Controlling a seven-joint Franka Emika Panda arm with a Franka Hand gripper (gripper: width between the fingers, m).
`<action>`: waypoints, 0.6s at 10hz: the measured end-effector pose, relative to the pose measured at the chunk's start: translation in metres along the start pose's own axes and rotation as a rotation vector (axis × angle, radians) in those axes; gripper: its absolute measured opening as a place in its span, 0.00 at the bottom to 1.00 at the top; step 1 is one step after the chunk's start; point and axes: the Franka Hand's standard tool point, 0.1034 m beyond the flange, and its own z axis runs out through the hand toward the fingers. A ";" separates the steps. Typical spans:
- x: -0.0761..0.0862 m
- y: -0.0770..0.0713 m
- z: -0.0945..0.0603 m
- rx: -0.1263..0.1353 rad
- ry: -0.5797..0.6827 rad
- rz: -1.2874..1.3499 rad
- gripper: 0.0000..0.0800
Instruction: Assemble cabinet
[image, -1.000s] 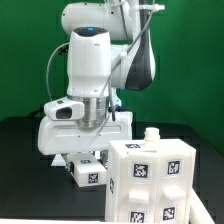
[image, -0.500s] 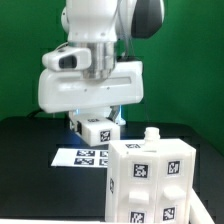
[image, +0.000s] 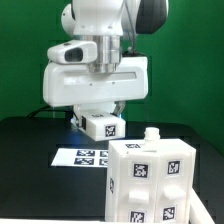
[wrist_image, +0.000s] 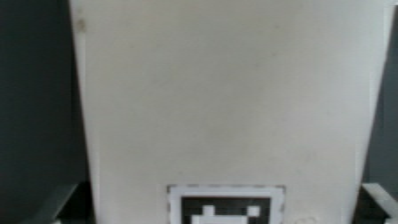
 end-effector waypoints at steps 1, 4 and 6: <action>0.020 0.000 -0.019 -0.020 0.003 -0.021 0.69; 0.058 -0.008 -0.055 -0.031 0.031 0.046 0.69; 0.057 -0.007 -0.052 -0.031 0.030 0.038 0.69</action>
Offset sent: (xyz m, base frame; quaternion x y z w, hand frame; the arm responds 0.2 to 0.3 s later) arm 0.0221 0.0159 0.0454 0.0127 -0.0460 0.1297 0.9904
